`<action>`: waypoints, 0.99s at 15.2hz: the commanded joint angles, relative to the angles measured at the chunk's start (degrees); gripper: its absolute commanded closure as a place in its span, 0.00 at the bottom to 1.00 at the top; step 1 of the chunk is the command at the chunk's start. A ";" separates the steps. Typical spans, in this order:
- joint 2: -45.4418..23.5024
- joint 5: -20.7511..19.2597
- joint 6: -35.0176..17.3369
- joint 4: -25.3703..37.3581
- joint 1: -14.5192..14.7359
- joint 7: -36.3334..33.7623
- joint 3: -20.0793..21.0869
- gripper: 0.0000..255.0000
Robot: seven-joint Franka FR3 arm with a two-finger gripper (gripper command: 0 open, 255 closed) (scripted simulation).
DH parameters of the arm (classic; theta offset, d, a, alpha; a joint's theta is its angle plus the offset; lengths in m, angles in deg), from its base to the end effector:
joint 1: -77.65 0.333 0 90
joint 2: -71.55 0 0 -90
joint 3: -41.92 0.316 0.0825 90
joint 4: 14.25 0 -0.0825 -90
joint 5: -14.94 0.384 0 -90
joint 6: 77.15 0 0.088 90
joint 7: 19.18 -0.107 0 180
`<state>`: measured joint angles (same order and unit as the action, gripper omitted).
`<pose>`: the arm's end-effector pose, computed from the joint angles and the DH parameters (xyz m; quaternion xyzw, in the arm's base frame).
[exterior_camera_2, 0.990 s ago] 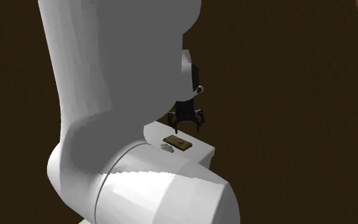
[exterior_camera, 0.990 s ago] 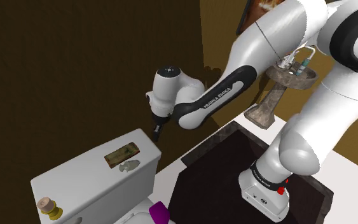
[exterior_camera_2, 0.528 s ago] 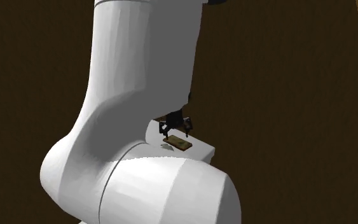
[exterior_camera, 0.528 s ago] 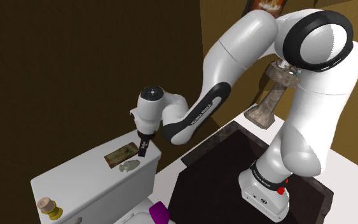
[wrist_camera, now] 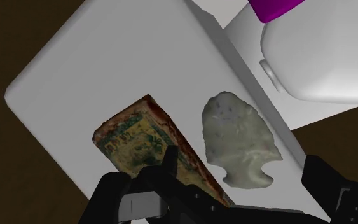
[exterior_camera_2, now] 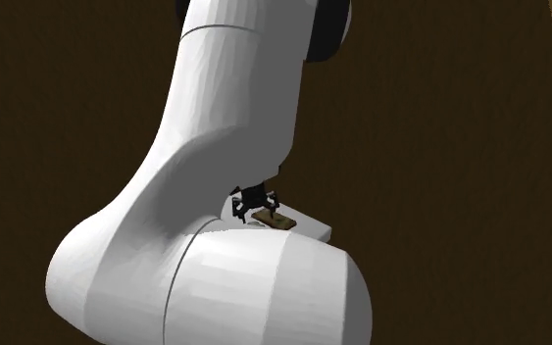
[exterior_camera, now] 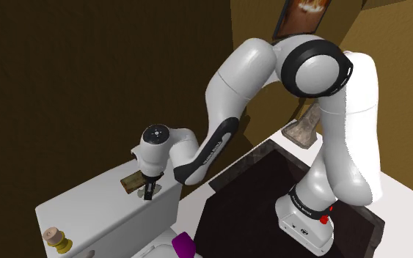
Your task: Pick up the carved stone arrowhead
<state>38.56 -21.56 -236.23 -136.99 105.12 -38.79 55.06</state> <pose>0.4091 0.3899 0.1433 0.8948 0.4390 0.0754 0.0301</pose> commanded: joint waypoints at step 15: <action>-6.52 -3.45 -3.59 3.36 3.39 -3.25 -3.77 1.00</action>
<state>32.05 -25.01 -239.83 -133.63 108.51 -42.04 51.29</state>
